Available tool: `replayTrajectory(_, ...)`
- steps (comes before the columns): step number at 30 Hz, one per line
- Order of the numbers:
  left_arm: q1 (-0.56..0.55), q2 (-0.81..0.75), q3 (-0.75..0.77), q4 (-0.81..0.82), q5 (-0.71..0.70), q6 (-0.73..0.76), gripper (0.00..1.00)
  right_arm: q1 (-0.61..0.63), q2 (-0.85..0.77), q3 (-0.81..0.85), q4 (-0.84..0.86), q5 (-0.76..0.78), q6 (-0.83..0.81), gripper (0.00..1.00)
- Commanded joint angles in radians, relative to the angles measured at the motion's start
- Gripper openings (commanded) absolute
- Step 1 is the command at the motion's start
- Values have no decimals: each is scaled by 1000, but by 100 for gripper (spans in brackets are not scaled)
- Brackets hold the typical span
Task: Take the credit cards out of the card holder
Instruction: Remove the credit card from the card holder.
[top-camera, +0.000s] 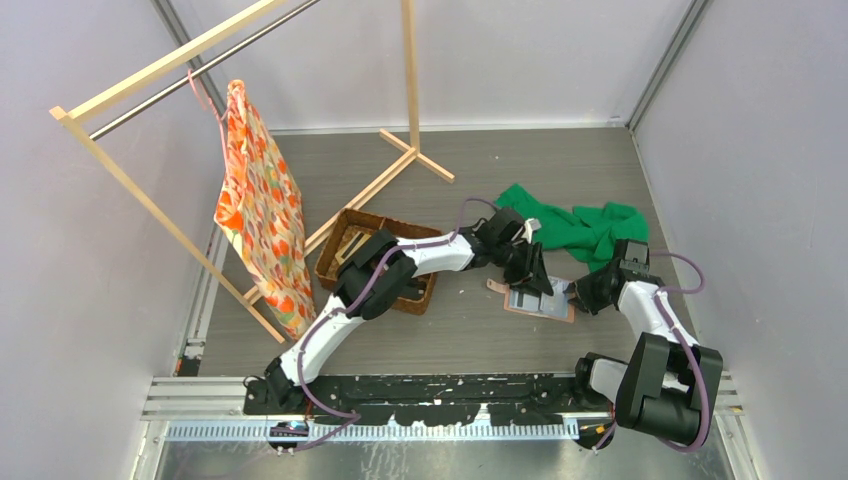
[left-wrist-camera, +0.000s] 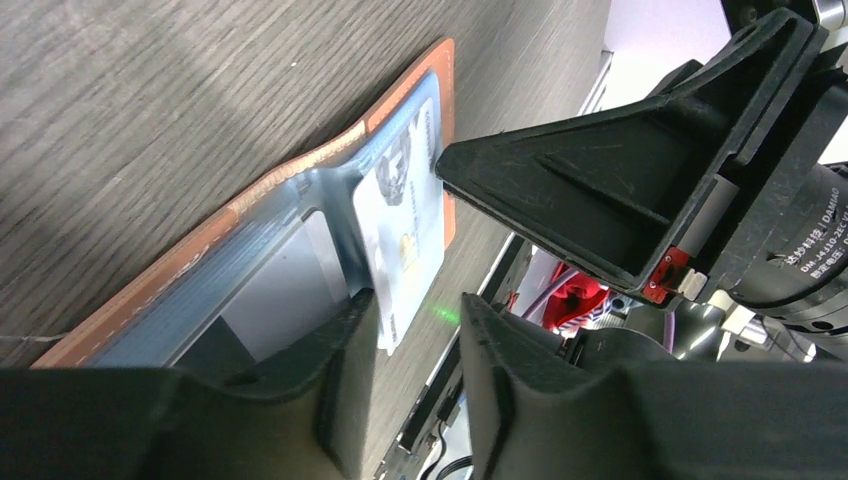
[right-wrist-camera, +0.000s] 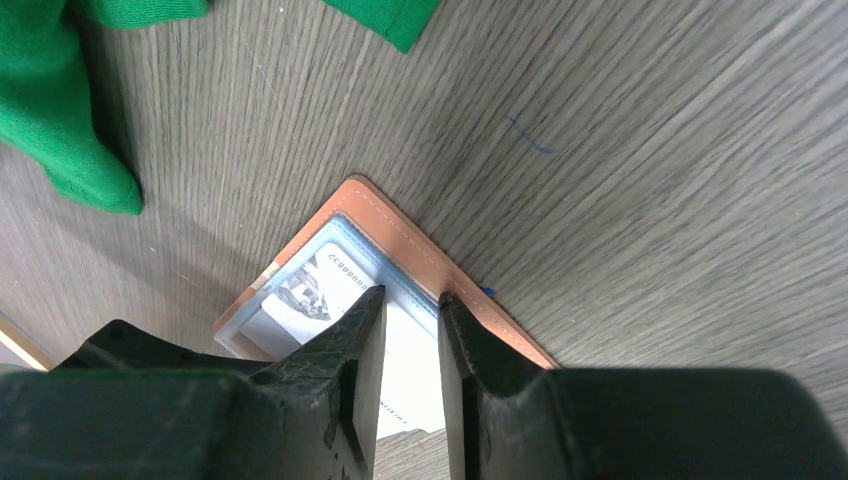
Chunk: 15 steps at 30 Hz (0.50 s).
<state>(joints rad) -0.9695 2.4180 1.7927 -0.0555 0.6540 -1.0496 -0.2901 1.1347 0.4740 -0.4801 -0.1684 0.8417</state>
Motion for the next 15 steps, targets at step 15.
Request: replayTrajectory(15, -2, 28, -23, 82, -2, -34, 1, 6, 19, -37, -1, -12, 2, 31)
